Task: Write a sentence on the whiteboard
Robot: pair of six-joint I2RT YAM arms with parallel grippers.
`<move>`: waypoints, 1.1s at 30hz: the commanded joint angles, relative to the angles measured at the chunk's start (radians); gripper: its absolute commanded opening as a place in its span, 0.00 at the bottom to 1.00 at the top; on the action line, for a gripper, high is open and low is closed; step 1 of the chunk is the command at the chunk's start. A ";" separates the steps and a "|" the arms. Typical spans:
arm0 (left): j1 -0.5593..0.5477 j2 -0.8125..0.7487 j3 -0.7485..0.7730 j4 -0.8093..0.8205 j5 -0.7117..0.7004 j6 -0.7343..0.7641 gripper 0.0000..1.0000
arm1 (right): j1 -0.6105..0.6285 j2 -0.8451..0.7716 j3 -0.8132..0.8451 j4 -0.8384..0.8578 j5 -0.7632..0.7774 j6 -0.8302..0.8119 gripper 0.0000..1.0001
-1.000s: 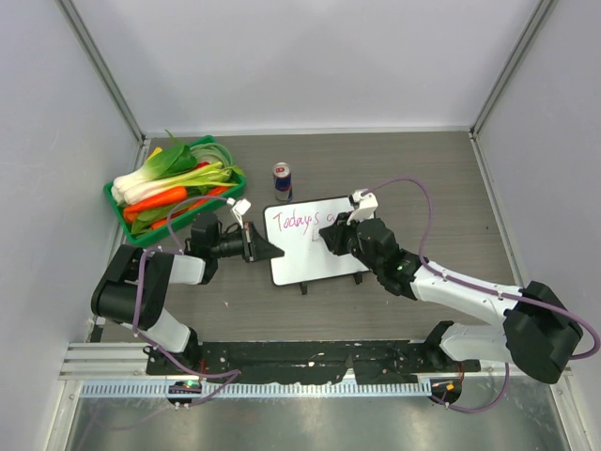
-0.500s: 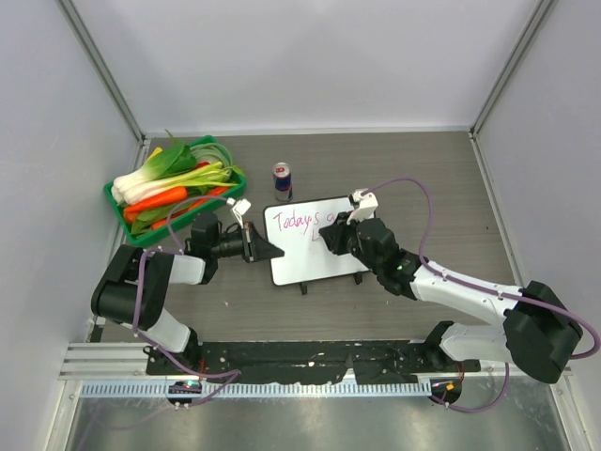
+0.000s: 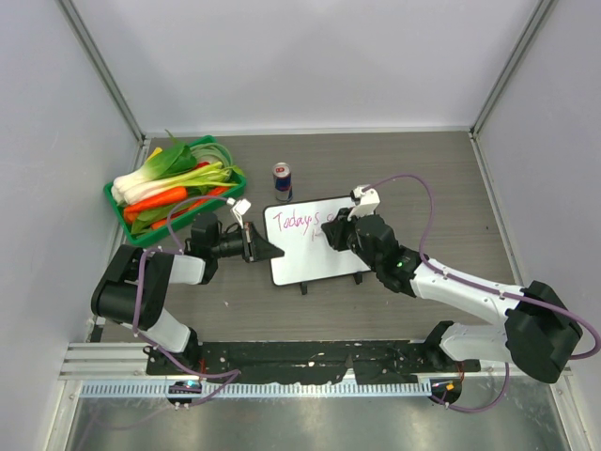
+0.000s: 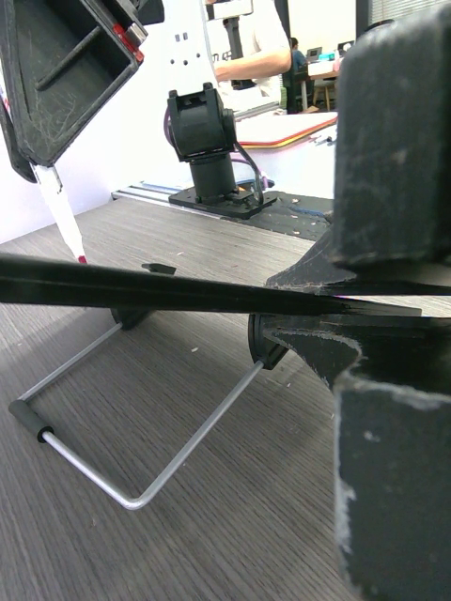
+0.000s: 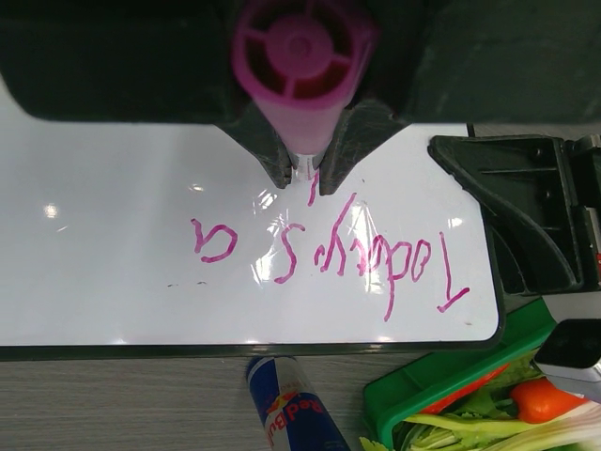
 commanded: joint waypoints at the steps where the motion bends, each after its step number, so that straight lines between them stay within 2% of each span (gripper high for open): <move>1: -0.001 0.022 0.011 -0.067 -0.067 0.030 0.00 | 0.005 -0.022 0.021 0.001 0.033 -0.020 0.01; 16: -0.001 0.022 0.009 -0.067 -0.065 0.030 0.00 | 0.005 -0.005 0.039 0.043 -0.016 -0.010 0.01; 33: -0.002 0.022 0.011 -0.065 -0.065 0.030 0.00 | 0.004 0.016 0.021 0.026 0.051 -0.012 0.01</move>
